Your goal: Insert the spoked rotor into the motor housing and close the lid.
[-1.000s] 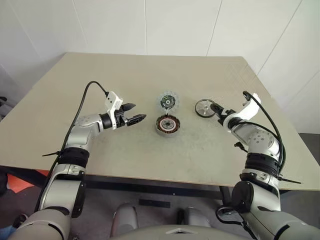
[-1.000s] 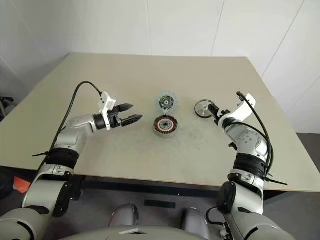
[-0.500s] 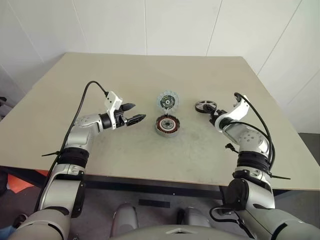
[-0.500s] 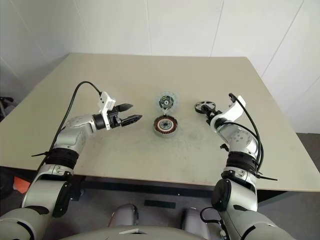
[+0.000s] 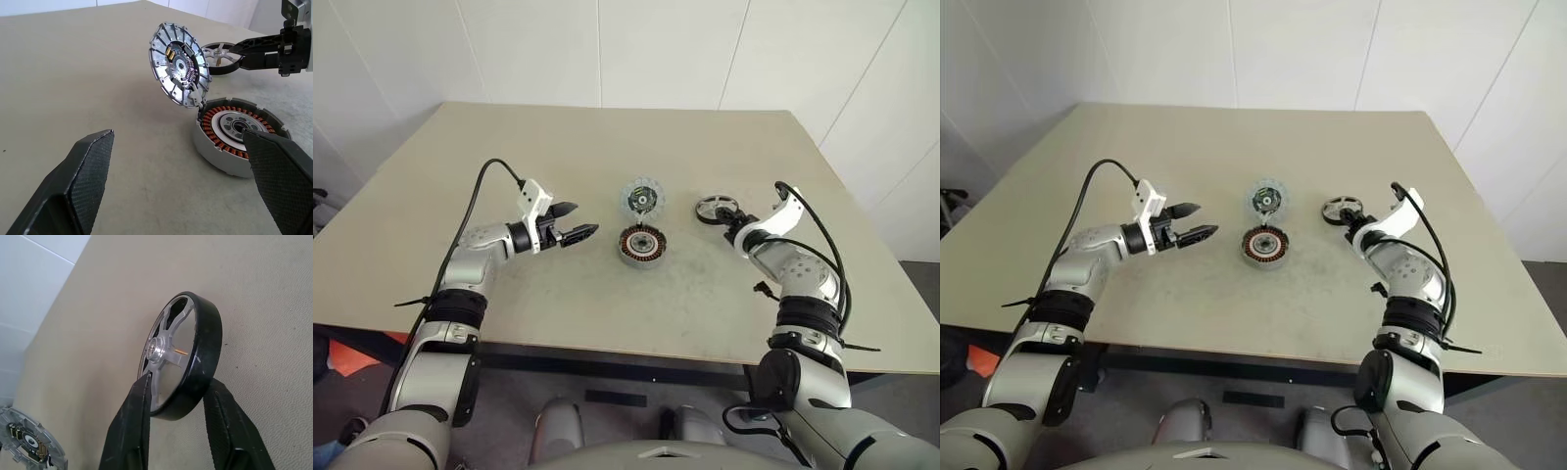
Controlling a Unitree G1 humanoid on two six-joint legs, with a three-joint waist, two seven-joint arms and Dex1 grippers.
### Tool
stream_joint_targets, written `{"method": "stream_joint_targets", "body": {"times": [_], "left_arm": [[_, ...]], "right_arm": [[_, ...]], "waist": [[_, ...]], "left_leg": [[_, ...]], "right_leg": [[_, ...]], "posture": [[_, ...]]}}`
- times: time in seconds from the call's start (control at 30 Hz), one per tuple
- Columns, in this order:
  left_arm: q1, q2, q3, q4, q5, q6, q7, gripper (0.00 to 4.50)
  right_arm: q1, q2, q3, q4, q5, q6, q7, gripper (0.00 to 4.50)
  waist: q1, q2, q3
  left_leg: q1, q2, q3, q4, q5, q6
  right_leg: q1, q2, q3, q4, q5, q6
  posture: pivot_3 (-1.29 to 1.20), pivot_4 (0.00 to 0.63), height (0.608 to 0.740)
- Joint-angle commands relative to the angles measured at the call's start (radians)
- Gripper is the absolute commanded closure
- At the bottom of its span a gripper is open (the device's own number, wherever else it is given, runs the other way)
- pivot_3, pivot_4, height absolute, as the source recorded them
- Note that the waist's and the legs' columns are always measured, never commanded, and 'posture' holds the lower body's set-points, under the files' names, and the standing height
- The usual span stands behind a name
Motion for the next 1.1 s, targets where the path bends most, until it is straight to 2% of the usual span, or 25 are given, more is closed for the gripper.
{"method": "stream_joint_targets", "body": {"times": [0.03, 0.07, 0.27, 0.4, 0.6, 0.83, 0.97, 1.1], "left_arm": [[-0.018, 0.011, 0.011, -0.001, 0.002, -0.022, -0.009, 0.07], [-0.018, 0.011, 0.011, 0.000, 0.002, -0.023, -0.009, 0.07], [-0.017, 0.010, 0.010, 0.003, 0.002, -0.027, -0.009, 0.07], [-0.013, 0.005, 0.008, 0.002, 0.003, -0.028, -0.010, 0.07], [-0.012, 0.001, 0.006, 0.008, 0.004, -0.033, -0.012, 0.07], [-0.025, -0.005, 0.003, 0.036, 0.010, -0.049, -0.013, 0.07], [-0.032, -0.009, 0.003, 0.050, 0.017, -0.055, -0.012, 0.07], [-0.030, -0.013, 0.002, 0.039, 0.019, -0.047, -0.013, 0.07]], "right_arm": [[-0.031, -0.003, -0.011, -0.020, 0.039, -0.011, -0.010, 3.96], [-0.031, -0.002, -0.013, -0.020, 0.042, -0.011, -0.013, 4.22], [-0.038, 0.006, -0.045, -0.034, 0.110, 0.022, -0.023, 4.22], [-0.034, 0.024, -0.125, -0.088, 0.295, 0.132, -0.023, 4.22], [0.035, 0.008, -0.168, -0.218, 0.508, 0.305, -0.081, 4.22], [0.130, 0.046, -0.091, -0.414, 0.770, 0.472, -0.309, 4.22], [0.152, 0.107, -0.005, -0.454, 0.880, 0.446, -0.466, 4.22], [0.170, 0.155, 0.076, -0.430, 0.924, 0.398, -0.567, 4.22]], "waist": [[0.000, 0.000, 0.000], [0.000, 0.000, 0.000], [0.000, 0.000, 0.000], [0.000, 0.000, 0.000], [0.004, 0.000, 0.000], [0.002, 0.000, 0.000], [-0.001, 0.000, 0.000], [0.002, 0.000, 0.000]], "left_leg": [[0.000, 0.000, 0.000, 0.000, 0.000, 0.000], [0.000, 0.000, 0.000, 0.000, 0.000, 0.000], [0.000, 0.000, 0.000, 0.000, 0.000, 0.000], [0.000, 0.000, 0.000, 0.000, 0.000, 0.000], [-0.001, 0.000, 0.000, -0.001, 0.000, 0.000], [-0.001, 0.000, 0.000, -0.001, 0.000, 0.000], [-0.001, 0.000, 0.000, -0.003, 0.001, -0.001], [-0.004, 0.000, 0.000, -0.003, 0.001, -0.002]], "right_leg": [[0.000, 0.000, 0.000, 0.000, 0.000, 0.000], [0.000, 0.000, 0.000, 0.000, 0.000, 0.000], [0.000, 0.000, 0.000, 0.000, 0.000, 0.000], [-0.001, 0.000, 0.000, 0.000, 0.000, 0.000], [-0.002, 0.000, 0.000, 0.000, 0.000, 0.000], [-0.002, 0.000, 0.000, 0.000, -0.002, 0.003], [-0.005, 0.000, 0.000, 0.000, -0.004, 0.007], [-0.007, 0.000, 0.000, 0.000, -0.004, 0.007]], "posture": [[0.00, 0.000, 0.740], [0.00, 0.000, 0.740], [0.00, 0.000, 0.740], [0.00, 0.000, 0.740], [0.00, 0.000, 0.740], [0.00, 0.000, 0.740], [0.00, 0.000, 0.740], [0.00, 0.000, 0.740]]}}
